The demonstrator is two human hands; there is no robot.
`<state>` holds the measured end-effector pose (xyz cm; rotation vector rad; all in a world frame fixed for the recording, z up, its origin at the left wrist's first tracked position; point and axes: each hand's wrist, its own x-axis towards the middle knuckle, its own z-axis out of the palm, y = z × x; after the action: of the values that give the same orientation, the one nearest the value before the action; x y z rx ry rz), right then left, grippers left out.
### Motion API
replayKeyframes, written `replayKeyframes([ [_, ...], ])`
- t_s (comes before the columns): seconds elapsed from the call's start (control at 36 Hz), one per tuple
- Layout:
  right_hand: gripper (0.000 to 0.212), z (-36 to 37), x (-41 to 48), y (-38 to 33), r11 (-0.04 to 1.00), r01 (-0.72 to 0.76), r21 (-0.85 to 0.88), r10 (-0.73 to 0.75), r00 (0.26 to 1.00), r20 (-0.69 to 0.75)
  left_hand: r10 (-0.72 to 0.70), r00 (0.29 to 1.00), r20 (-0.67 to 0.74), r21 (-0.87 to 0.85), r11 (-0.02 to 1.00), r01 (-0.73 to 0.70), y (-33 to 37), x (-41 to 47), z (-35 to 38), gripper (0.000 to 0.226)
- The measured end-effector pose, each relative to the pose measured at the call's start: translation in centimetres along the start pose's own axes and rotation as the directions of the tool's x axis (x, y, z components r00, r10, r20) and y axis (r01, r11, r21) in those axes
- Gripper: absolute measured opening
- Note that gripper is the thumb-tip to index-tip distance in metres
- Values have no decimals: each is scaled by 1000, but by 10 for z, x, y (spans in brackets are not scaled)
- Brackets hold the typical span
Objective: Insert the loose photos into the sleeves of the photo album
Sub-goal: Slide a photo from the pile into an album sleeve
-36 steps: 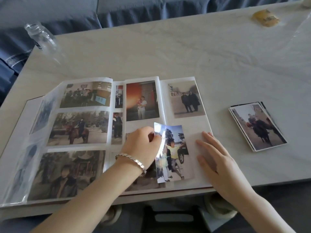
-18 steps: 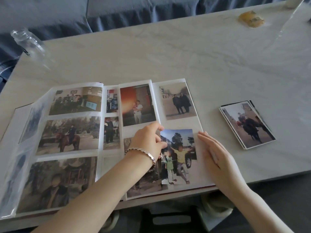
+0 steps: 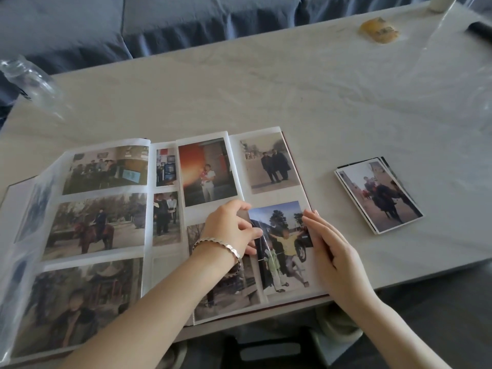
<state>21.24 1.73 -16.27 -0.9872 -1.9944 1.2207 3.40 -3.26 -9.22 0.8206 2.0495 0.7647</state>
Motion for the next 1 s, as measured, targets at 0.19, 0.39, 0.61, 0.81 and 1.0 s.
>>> replayKeyframes([
  [0.19, 40, 0, -1, -1, 999, -33, 5, 33, 999, -2, -67, 992, 105, -42, 997, 71, 1, -5, 4, 49],
  [0.39, 40, -5, -1, -3, 977, -105, 184, 105, 994, 8, -52, 998, 45, 98, 994, 47, 5, -12, 7, 57],
  [0.61, 37, -13, 2, -8, 895, -203, 397, 211, 977, 25, 31, 999, -39, 342, 940, -16, 13, -18, 12, 62],
  [0.81, 38, -14, 3, -6, 897, -220, 383, 229, 973, 24, 19, 1000, 12, 269, 963, -21, 13, -14, 13, 56],
  [1.0, 33, -18, 6, -13, 850, -296, 435, 316, 948, 27, 6, 997, 83, -17, 1000, -5, 2, -13, 5, 45],
])
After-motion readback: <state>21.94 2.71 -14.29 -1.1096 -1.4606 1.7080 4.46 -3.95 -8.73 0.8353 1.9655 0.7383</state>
